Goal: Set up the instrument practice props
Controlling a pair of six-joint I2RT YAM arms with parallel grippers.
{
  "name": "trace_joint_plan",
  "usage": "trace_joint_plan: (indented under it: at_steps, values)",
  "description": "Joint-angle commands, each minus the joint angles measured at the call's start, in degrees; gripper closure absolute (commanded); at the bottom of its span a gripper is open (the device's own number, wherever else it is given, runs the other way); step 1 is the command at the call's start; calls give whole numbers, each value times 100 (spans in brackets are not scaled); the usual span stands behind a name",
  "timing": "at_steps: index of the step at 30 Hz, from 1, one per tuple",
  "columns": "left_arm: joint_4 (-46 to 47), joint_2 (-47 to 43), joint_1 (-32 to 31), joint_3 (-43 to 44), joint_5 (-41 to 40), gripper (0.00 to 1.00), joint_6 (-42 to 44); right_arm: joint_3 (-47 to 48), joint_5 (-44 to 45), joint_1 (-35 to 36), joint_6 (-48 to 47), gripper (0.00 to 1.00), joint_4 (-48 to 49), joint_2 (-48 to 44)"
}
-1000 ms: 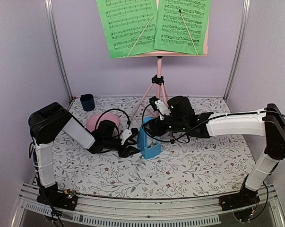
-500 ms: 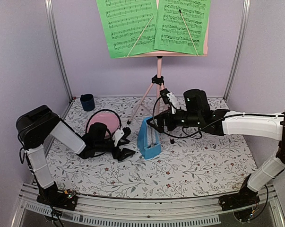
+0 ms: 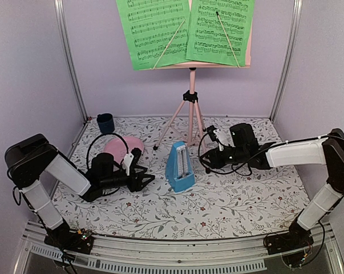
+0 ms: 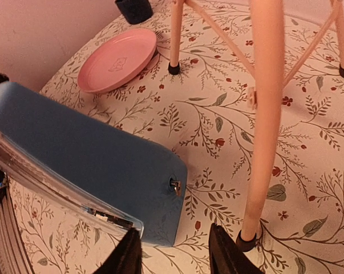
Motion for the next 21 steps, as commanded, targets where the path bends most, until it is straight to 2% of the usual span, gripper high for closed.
trace_joint_plan:
  at_steps: [1, 3, 6, 16, 21]
  values:
    - [560, 177, 5, -82, -127, 41, -590, 113, 0, 23, -53, 69, 176, 465]
    - [732, 237, 5, -136, -166, 43, -676, 154, 60, 28, -68, 75, 185, 635]
    - [755, 302, -4, -138, -290, 45, -750, 234, 114, 74, -169, 79, 199, 914]
    - [529, 73, 9, -154, -623, 49, -928, 180, -9, 392, -175, 85, 826, 1510]
    - [80, -193, 22, -130, -885, 49, -1007, -125, -214, 537, -21, 86, 1409, 1497]
